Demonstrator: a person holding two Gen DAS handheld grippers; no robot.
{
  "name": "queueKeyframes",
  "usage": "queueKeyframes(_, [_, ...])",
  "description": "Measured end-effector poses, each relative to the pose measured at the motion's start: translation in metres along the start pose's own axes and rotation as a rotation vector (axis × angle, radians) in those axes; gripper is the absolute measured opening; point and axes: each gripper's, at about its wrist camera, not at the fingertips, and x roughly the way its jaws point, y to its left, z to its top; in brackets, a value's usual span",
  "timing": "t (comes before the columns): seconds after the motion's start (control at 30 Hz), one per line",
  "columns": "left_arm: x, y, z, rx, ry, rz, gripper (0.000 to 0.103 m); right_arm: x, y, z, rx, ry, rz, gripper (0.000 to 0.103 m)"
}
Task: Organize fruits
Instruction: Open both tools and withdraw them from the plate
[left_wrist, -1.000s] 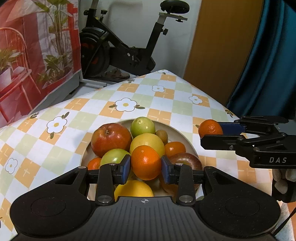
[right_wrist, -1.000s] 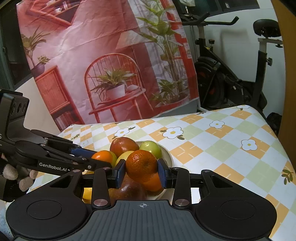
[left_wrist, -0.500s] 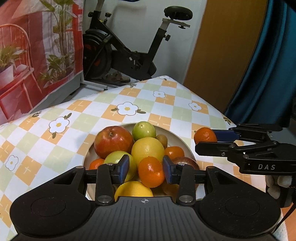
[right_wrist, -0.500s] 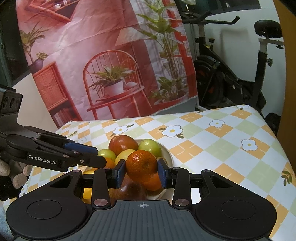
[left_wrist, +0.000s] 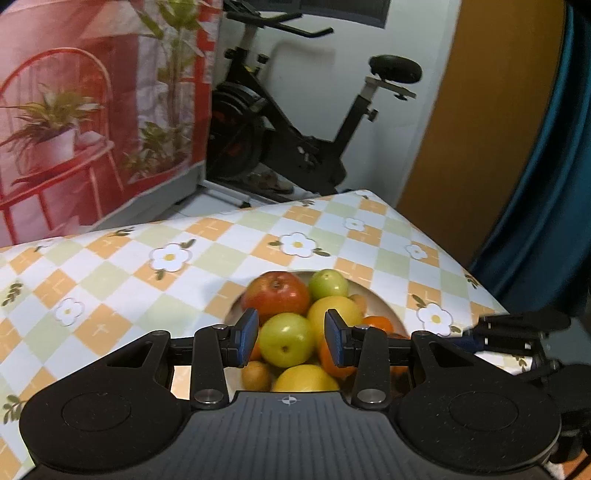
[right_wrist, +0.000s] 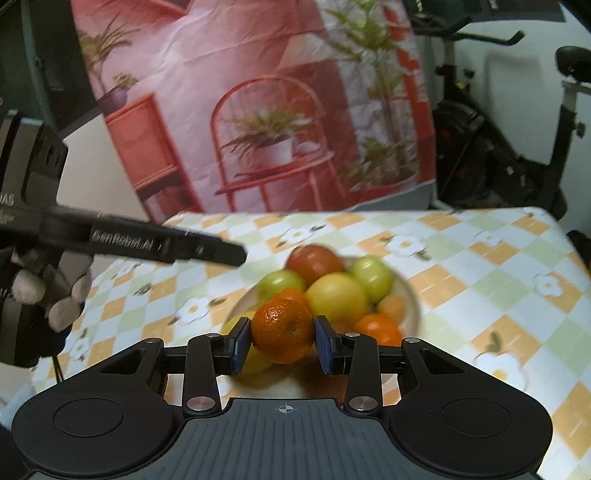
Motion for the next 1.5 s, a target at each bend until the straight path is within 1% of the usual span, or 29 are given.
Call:
queueKeyframes(0.13, [-0.011, 0.008, -0.007, -0.032, -0.017, 0.025, 0.042, 0.010, 0.014, -0.009, 0.014, 0.060, 0.015, 0.034])
queueKeyframes(0.27, [-0.020, 0.018, -0.015, -0.078, -0.032, 0.032, 0.042, 0.023, 0.019, -0.018, 0.053, 0.123, -0.003, 0.034])
queueKeyframes(0.37, [-0.026, 0.026, -0.021, -0.105, -0.040, 0.041, 0.042, 0.030, 0.019, -0.023, 0.092, 0.154, -0.033, 0.034])
queueKeyframes(0.47, [-0.031, 0.033, -0.026, -0.136, -0.048, 0.045, 0.042, 0.036, 0.018, -0.023, 0.133, 0.154, -0.046, 0.034])
queueKeyframes(0.87, [-0.044, 0.047, -0.035, -0.188, -0.074, 0.056, 0.042, 0.055, 0.027, -0.023, 0.152, 0.184, -0.136, 0.035])
queueKeyframes(1.0, [-0.048, 0.046, -0.036, -0.197, -0.080, 0.059, 0.042, 0.053, 0.028, -0.023, 0.152, 0.189, -0.149, 0.038])
queueKeyframes(1.1, [-0.051, 0.046, -0.037, -0.198, -0.081, 0.065, 0.046, 0.050, 0.030, -0.023, 0.149, 0.188, -0.153, 0.043])
queueKeyframes(1.2, [-0.056, 0.046, -0.038, -0.203, -0.085, 0.074, 0.055, 0.046, 0.031, -0.023, 0.148, 0.178, -0.156, 0.045])
queueKeyframes(1.27, [-0.061, 0.046, -0.039, -0.205, -0.090, 0.083, 0.057, 0.043, 0.032, -0.023, 0.148, 0.171, -0.159, 0.045])
queueKeyframes(1.33, [-0.065, 0.046, -0.038, -0.205, -0.096, 0.090, 0.061, 0.039, 0.034, -0.023, 0.145, 0.162, -0.159, 0.046])
queueKeyframes(1.43, [-0.076, 0.045, -0.038, -0.201, -0.111, 0.108, 0.068, 0.031, 0.039, -0.022, 0.130, 0.140, -0.163, 0.052])
queueKeyframes(1.47, [-0.080, 0.044, -0.038, -0.200, -0.116, 0.114, 0.069, 0.028, 0.041, -0.021, 0.122, 0.128, -0.164, 0.055])
queueKeyframes(1.5, [-0.084, 0.044, -0.038, -0.200, -0.121, 0.119, 0.073, 0.025, 0.043, -0.020, 0.114, 0.117, -0.165, 0.061])
